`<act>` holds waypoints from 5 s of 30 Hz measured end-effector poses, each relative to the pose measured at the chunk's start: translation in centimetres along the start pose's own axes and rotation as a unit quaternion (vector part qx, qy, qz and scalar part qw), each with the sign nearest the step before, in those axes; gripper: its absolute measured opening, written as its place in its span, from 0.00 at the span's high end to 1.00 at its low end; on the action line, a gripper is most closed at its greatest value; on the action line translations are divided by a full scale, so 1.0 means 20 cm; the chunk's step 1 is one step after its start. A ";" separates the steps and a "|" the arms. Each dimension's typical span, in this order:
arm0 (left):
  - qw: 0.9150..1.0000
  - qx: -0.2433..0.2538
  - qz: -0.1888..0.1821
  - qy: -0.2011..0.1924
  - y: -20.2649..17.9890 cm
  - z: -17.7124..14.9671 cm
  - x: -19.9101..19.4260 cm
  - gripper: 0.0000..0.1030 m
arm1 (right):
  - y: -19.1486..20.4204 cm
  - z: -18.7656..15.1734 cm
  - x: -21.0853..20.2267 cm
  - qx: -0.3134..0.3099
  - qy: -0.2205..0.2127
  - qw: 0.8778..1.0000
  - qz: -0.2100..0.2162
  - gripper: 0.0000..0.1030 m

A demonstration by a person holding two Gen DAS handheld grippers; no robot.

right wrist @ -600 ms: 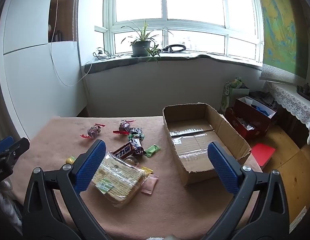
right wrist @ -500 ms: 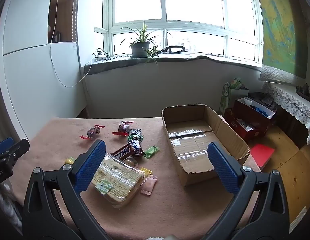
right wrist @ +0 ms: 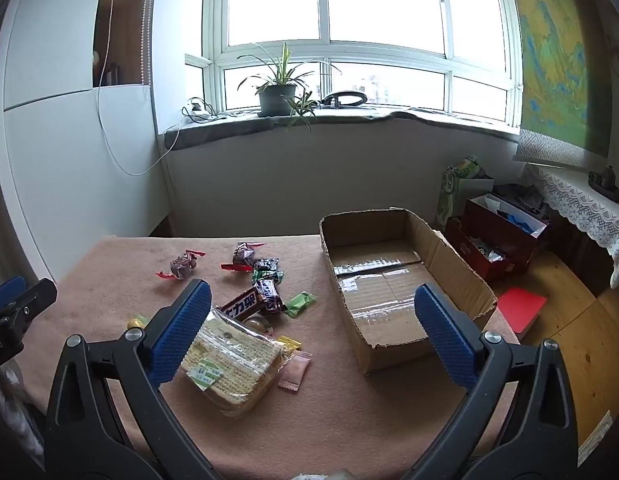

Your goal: Organize snacks

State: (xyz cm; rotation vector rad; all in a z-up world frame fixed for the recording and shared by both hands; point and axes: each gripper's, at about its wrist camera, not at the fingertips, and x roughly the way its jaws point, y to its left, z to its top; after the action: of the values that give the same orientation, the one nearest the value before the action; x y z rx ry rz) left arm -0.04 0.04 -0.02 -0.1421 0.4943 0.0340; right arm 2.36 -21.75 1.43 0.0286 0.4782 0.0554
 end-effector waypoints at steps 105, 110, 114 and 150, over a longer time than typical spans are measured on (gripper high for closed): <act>0.956 -0.088 -0.190 0.205 -0.05 -0.16 0.54 0.51 | -0.01 -0.32 0.38 0.094 0.200 0.961 0.167 0.42; 0.955 -0.079 -0.191 0.213 -0.08 -0.16 0.59 0.52 | 0.03 -0.34 0.45 0.091 0.213 0.958 0.171 0.44; 0.953 -0.078 -0.191 0.223 -0.08 -0.18 0.64 0.53 | 0.05 -0.35 0.49 0.091 0.223 0.955 0.173 0.47; 0.946 -0.058 -0.208 0.243 -0.14 -0.22 0.70 0.58 | 0.11 -0.32 0.51 0.044 0.219 0.961 0.165 0.56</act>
State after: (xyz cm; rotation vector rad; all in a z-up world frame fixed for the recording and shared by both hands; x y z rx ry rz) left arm 10.48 -3.42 -10.12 -0.3720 0.9483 -0.3952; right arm 8.26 -18.88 -8.88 0.1874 0.9170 0.3736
